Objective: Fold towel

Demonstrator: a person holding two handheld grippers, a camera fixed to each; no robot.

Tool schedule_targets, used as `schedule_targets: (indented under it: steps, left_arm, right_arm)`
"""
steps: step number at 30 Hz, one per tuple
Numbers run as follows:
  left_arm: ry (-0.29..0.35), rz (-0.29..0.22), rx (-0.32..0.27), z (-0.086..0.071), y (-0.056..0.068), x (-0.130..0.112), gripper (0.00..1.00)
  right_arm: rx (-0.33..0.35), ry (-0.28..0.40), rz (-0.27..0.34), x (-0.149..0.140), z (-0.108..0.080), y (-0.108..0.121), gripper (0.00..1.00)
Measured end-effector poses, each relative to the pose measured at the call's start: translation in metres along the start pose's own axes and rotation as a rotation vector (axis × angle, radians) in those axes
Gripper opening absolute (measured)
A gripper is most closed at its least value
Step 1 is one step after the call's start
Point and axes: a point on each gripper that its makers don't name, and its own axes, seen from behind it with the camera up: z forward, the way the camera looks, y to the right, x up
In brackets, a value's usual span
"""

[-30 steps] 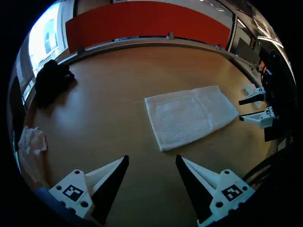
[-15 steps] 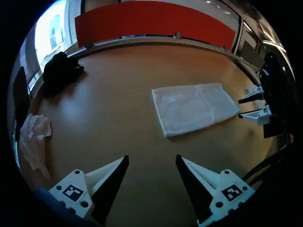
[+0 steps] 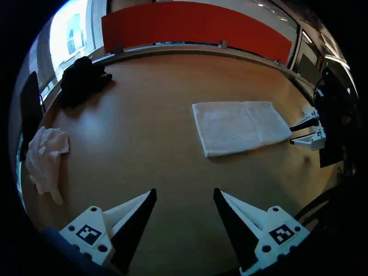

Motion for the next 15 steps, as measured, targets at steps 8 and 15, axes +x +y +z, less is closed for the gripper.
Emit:
schedule_targets:
  steps: [8,15]
  left_arm:
    - [-0.007,-0.022,-0.001,-0.0057,-0.0010,-0.0068,0.92]
    - [-0.002,-0.027,0.006,-0.0092,-0.0048,-0.0061,0.92]
  right_arm:
    - [0.006,-0.018,-0.012,-0.0036,-0.0002,0.0036,0.42]
    - [0.001,-0.022,-0.021,-0.0053,0.0007,0.0070,0.25]
